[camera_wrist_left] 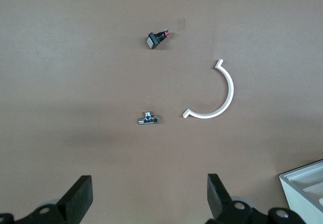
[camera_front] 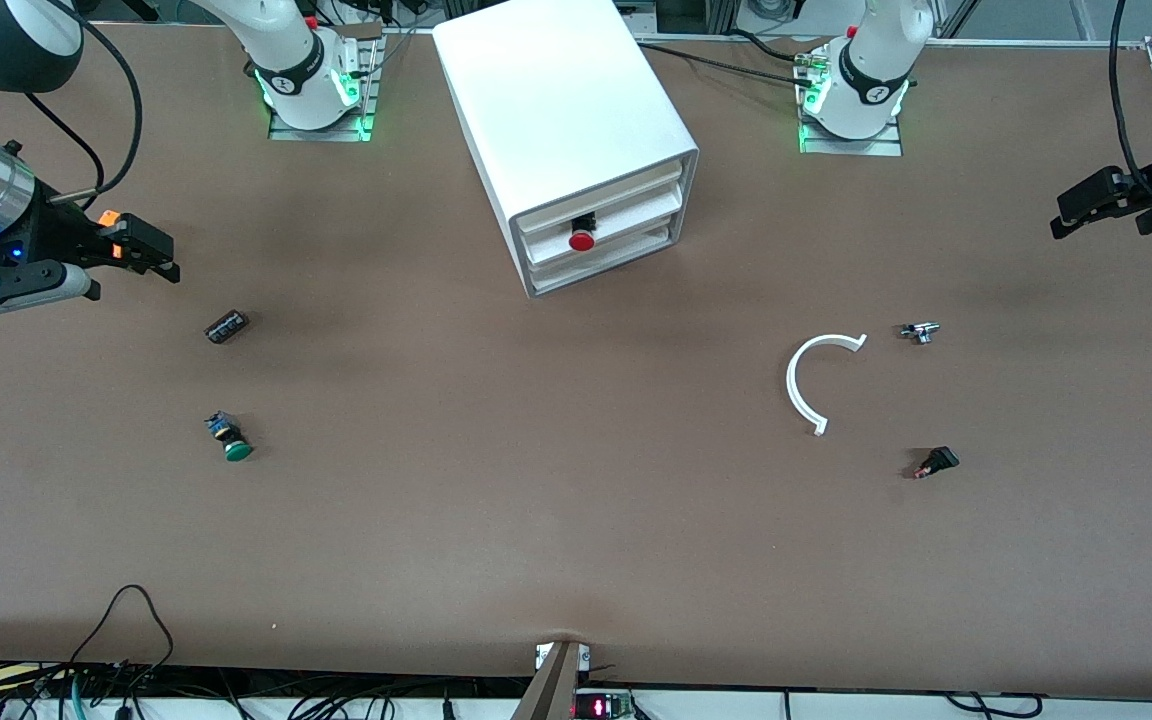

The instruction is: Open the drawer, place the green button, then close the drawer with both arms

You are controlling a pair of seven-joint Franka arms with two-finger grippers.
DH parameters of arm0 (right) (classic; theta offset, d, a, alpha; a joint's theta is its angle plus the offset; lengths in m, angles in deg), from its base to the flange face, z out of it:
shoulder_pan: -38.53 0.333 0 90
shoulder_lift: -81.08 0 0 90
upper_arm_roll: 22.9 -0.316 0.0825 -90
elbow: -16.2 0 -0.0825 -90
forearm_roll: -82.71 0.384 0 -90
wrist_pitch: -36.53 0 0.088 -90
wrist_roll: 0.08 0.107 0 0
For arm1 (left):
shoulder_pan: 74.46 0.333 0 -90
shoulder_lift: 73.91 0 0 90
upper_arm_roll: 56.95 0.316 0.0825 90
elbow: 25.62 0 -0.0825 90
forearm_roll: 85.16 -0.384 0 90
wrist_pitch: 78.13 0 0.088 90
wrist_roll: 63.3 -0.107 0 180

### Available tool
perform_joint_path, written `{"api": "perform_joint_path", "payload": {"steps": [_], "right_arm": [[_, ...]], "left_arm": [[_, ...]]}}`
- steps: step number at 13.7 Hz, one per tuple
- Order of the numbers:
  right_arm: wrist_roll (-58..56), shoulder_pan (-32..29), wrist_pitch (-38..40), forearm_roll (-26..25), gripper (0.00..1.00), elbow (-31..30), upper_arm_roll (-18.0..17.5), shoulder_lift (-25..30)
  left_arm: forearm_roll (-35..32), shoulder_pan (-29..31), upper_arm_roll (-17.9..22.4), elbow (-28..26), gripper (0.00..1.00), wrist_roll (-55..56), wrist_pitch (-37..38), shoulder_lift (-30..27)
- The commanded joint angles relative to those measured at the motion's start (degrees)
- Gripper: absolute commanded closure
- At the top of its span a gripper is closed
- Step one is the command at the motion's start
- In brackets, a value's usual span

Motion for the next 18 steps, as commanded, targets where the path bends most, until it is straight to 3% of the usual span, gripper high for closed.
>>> {"api": "perform_joint_path", "payload": {"steps": [1,8,12,14,16,18], "right_arm": [[0.95,-0.04,0.44,-0.81,0.00,1.11,-0.17,-0.50],[0.69,0.14,0.35,-0.28,0.00,1.20,-0.26,-0.85],[0.60,0.14,0.35,-0.28,0.00,1.20,-0.26,-0.85],[0.60,0.14,0.44,-0.28,0.00,1.11,-0.26,-0.85],[0.95,0.14,0.35,-0.20,0.00,1.20,-0.26,-0.94],[1.04,-0.04,0.35,-0.11,0.00,1.20,-0.26,-0.94]], "left_arm": [[-0.16,0.07,0.03,0.09,0.00,-1.21,0.12,-0.62],[0.45,-0.37,-0.76,2.11,0.00,-0.16,4.51,0.61],[3.16,-1.16,-1.11,2.20,0.00,-0.86,6.89,4.56],[3.53,-1.25,-4.26,1.93,0.00,-1.30,9.07,8.41],[6.94,-1.34,-5.15,1.67,0.00,-1.30,9.61,11.58],[14.48,-1.07,-5.16,1.93,0.00,-1.30,9.36,14.31]]}}
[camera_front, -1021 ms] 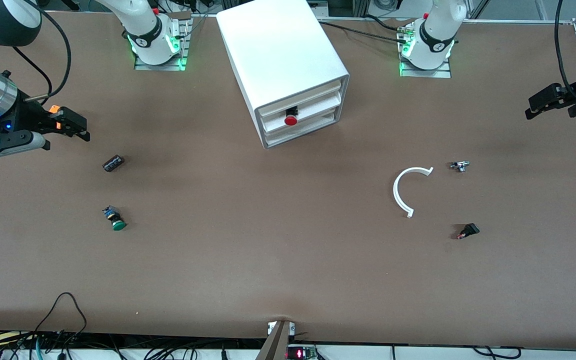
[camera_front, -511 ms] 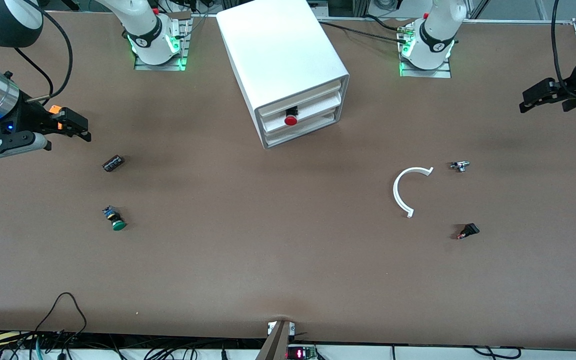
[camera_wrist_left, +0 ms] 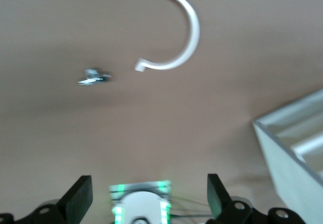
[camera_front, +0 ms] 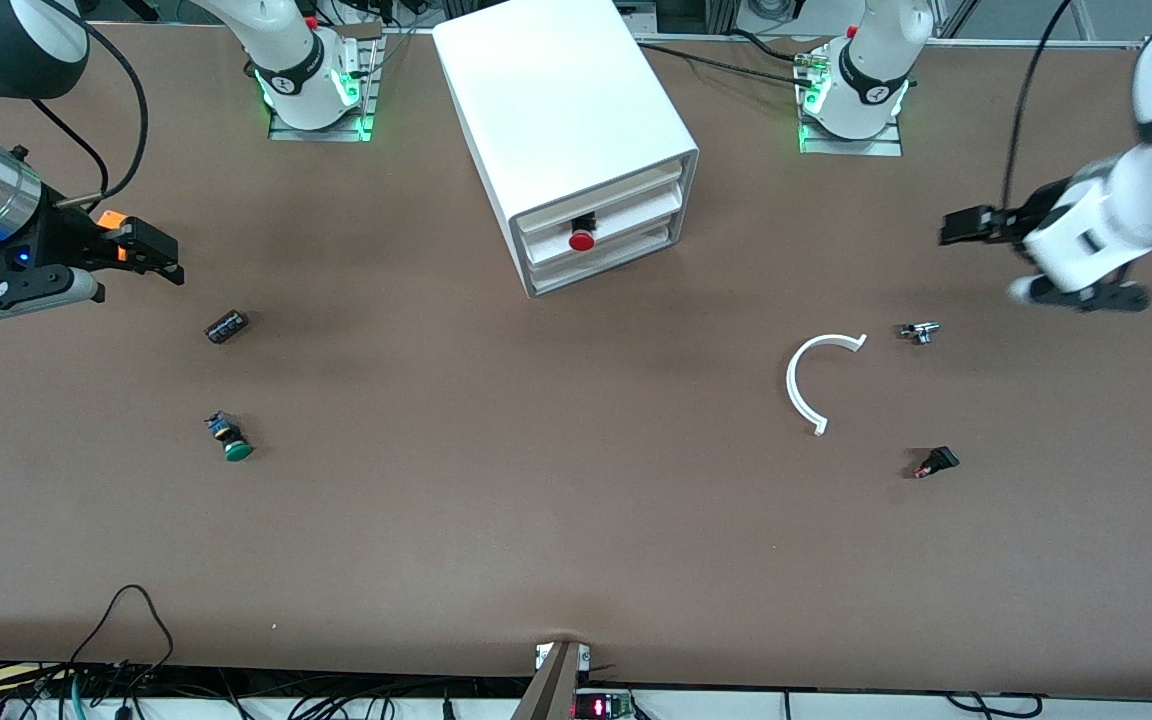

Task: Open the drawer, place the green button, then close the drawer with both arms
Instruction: 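Reach the left gripper to the lower drawer's front handle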

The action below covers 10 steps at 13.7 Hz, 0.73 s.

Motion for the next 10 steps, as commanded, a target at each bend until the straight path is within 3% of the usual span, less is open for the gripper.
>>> {"api": "perform_joint_path", "payload": {"steps": [1,6,10], "right_arm": [[1.01,-0.12,0.44,-0.11,0.00,1.09,-0.18,-0.41],[1.01,-0.12,0.44,-0.11,0.00,1.17,-0.18,-0.41],[1.10,-0.12,0.53,-0.11,0.00,1.09,-0.18,-0.41]], "left_arm": [[6.63,0.08,0.03,2.26,0.00,-1.08,0.68,4.34],[8.13,-4.31,-2.08,2.97,0.00,-1.86,1.20,11.90],[19.54,-4.49,-3.93,2.88,0.00,-10.13,0.68,16.65]]}}
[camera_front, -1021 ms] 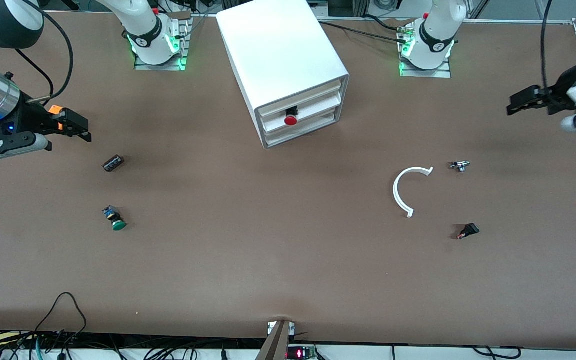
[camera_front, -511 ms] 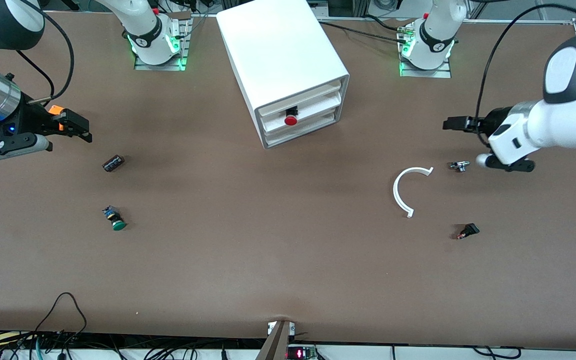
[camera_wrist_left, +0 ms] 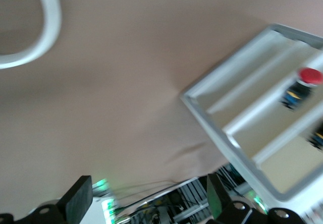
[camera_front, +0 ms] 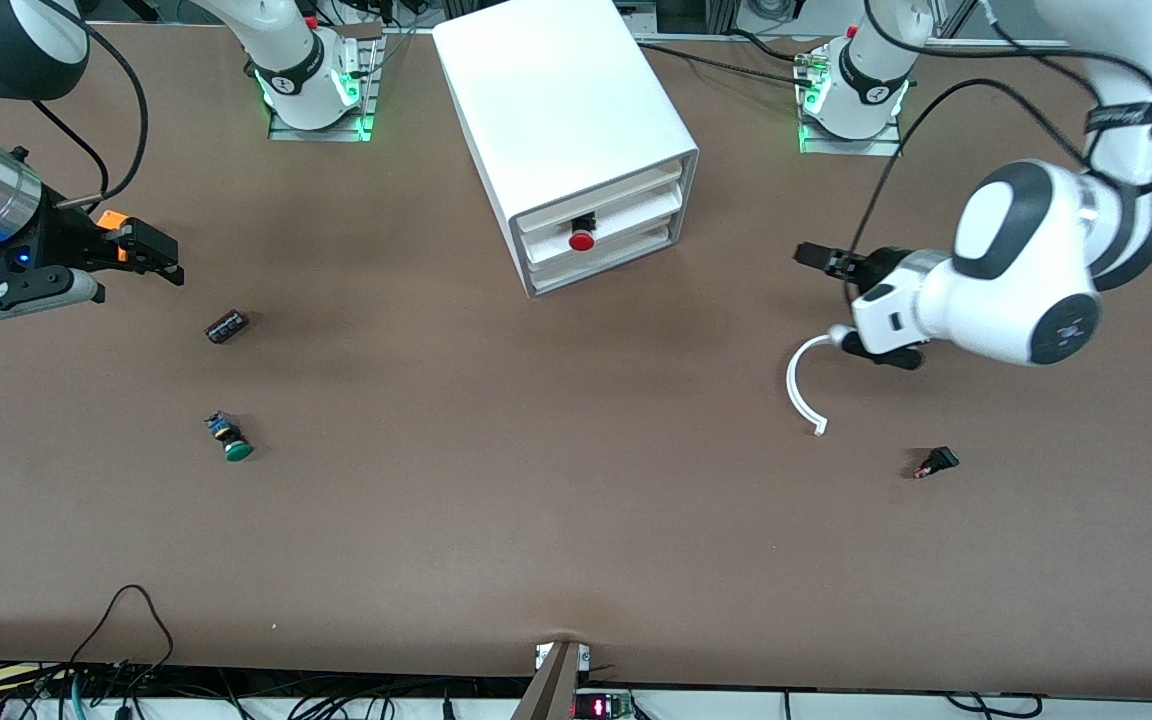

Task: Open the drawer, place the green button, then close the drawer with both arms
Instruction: 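Reach the left gripper to the lower drawer's front handle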

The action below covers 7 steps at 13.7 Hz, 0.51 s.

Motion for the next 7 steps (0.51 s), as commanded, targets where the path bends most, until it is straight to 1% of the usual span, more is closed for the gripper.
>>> {"api": "perform_joint_path", "payload": {"steps": [1,3,4,7], "right_arm": [[0.99,-0.29,0.53,-0.12,0.00,1.03,-0.10,-0.34],[0.99,-0.38,0.62,-0.12,0.00,0.94,-0.10,-0.34],[0.99,-0.38,0.62,-0.12,0.00,0.94,-0.10,-0.34],[0.99,-0.47,0.71,-0.12,0.00,0.85,-0.10,-0.34]], "left_arm": [[7.23,0.40,0.12,1.88,0.00,-3.77,0.57,3.65],[11.63,0.05,0.12,1.18,0.00,-10.68,-0.91,6.02],[13.65,-0.48,0.12,0.30,0.01,-14.64,-2.84,7.08],[21.55,-1.45,-0.49,-1.90,0.07,-25.45,-7.42,11.47]]}}
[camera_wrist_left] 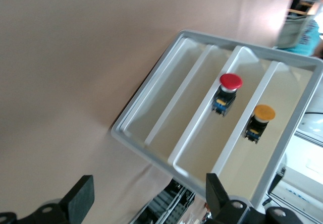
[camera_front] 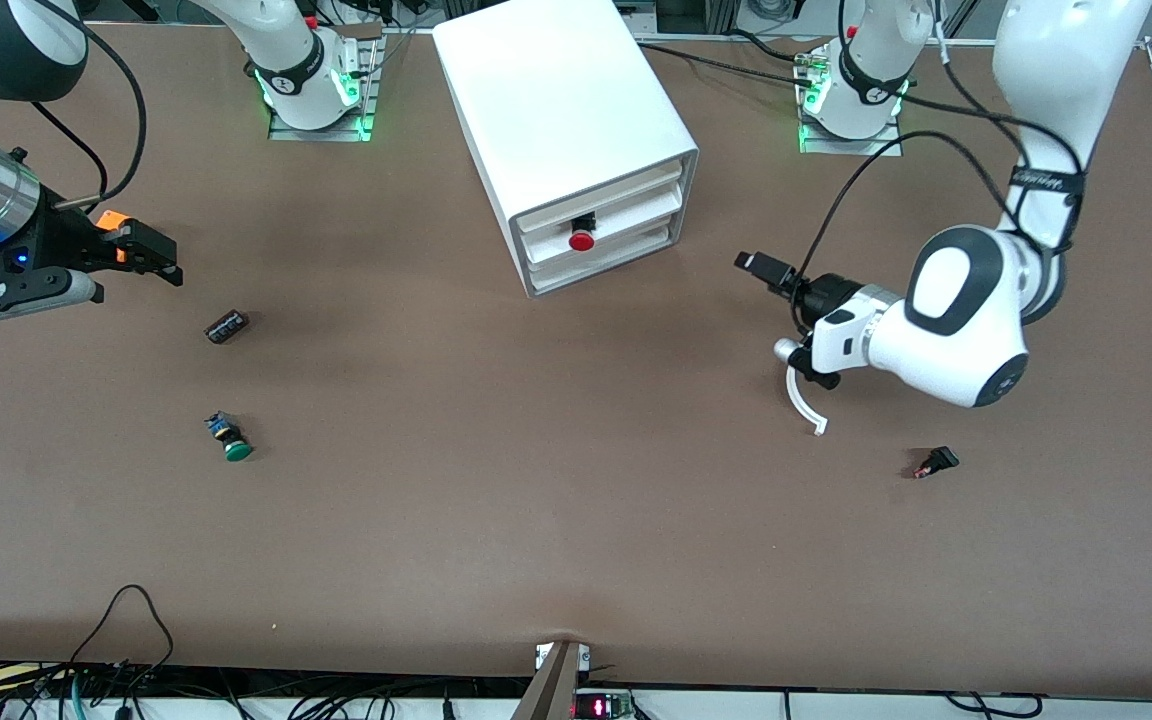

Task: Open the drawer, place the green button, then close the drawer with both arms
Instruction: 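Reach the left gripper to the lower drawer's front handle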

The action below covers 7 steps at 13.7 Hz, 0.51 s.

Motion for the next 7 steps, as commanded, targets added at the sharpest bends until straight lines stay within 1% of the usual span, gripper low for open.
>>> {"api": "perform_joint_path", "payload": {"steps": [1,4,7], "right_arm": [[0.86,-0.35,1.03,-0.12,0.00,0.85,-0.12,-0.26],[0.86,-0.35,1.03,-0.03,0.00,0.85,-0.12,-0.35],[0.86,-0.35,1.03,-0.03,0.00,0.85,-0.12,-0.35]], "left_arm": [[6.97,-0.76,-0.66,-1.20,0.08,-11.56,-2.90,4.65],[13.31,-2.42,-0.75,-1.46,0.10,-22.29,-3.43,9.93],[17.71,-5.67,-0.75,-1.73,0.12,-28.37,-4.31,14.15]]}}
